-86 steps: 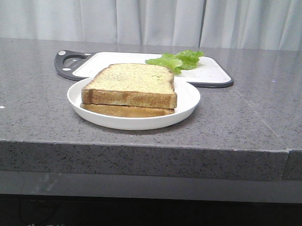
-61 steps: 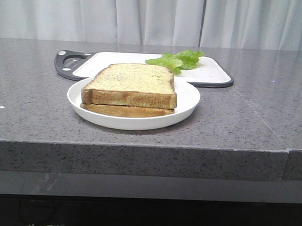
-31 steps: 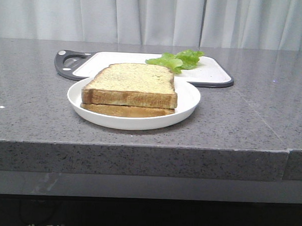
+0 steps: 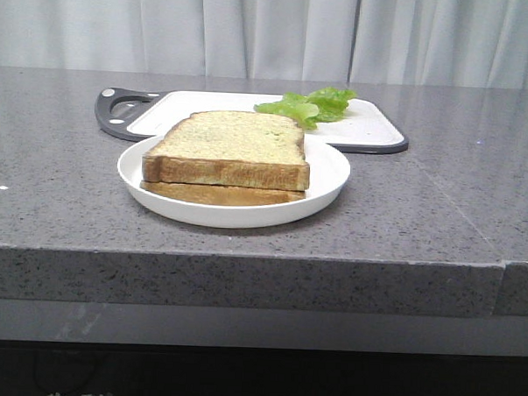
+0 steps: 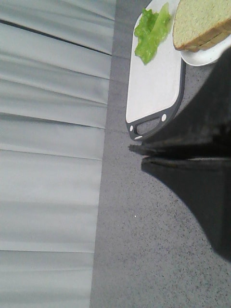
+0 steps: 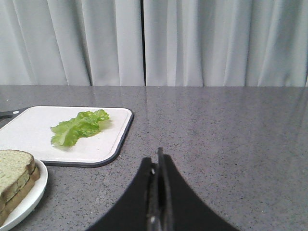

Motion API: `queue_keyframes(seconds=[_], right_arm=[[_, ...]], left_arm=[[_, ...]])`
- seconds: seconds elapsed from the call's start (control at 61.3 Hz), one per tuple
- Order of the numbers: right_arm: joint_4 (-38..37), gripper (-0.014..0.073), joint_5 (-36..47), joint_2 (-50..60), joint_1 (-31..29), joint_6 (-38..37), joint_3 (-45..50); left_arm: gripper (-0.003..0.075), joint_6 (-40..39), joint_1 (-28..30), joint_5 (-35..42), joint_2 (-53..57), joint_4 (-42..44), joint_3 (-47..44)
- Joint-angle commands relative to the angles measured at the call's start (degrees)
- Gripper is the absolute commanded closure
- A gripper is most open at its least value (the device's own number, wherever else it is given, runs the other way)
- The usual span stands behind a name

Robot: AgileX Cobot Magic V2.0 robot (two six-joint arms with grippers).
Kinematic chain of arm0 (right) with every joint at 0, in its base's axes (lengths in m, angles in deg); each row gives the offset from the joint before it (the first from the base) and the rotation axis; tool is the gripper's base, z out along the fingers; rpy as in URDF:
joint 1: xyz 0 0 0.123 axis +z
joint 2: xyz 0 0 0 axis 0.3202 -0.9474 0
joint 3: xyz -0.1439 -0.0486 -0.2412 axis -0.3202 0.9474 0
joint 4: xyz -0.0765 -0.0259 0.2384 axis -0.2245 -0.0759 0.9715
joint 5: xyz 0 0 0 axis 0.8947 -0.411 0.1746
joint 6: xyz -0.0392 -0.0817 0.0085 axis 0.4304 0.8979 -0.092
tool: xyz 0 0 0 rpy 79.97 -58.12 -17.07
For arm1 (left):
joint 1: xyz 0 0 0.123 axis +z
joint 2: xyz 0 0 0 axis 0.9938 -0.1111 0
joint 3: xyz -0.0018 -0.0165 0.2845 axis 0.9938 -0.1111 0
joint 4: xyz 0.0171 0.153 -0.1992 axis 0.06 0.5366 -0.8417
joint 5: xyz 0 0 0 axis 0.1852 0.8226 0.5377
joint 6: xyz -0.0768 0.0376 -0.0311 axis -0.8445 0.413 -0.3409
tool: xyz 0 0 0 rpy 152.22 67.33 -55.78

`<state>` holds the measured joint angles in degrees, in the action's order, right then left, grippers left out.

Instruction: Left arm grabs bread, right arm adds lettuce

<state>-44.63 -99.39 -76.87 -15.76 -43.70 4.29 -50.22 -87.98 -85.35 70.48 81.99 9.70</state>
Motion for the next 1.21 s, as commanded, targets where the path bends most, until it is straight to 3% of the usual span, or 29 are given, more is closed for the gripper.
queue_keyframes(seconds=[0.0,0.245,0.587,0.636,0.717,0.815,0.88,0.946,1.19], right_arm=[[0.0,0.0661,-0.1,-5.1,-0.3,0.3,-6.1],[0.0,0.0661,-3.2,-14.8,-0.3,0.3,-10.6],[0.0,0.0658,-4.0,-18.9,-0.3,0.3,-10.2],[0.0,0.0646,-4.3,-19.0,-0.3,0.4,-10.2],[0.0,0.0549,-4.7,-19.0,-0.3,0.4,-10.2],[0.0,0.0323,-5.4,-19.0,-0.3,0.4,-10.2],[0.0,0.021,-5.9,-19.0,-0.3,0.4,-10.2],[0.0,0.0151,-6.0,-19.0,-0.3,0.4,-10.2],[0.0,0.0159,-6.0,-19.0,-0.3,0.4,-10.2]], left_arm=[[0.0741,-0.4,-0.1,-0.4,-4.8,-0.6,5.6],[0.0741,-0.4,-0.1,-3.7,-13.2,-3.6,10.0],[0.0736,-0.4,-0.1,-5.7,-16.5,-3.3,10.0],[0.071,-0.4,-0.1,-6.5,-17.2,-3.3,10.0],[0.058,-0.4,-0.1,-7.8,-18.7,-3.3,10.0],[0.0374,-0.3,-0.1,-8.2,-20.3,-3.3,10.0],[0.0279,-0.3,-0.1,-8.7,-21.6,-3.3,10.2],[0.0256,0.7,-0.1,-10.5,-23.3,-3.3,11.2],[0.0262,5.6,-0.1,-21.7,-33.6,-9.4,19.1]])
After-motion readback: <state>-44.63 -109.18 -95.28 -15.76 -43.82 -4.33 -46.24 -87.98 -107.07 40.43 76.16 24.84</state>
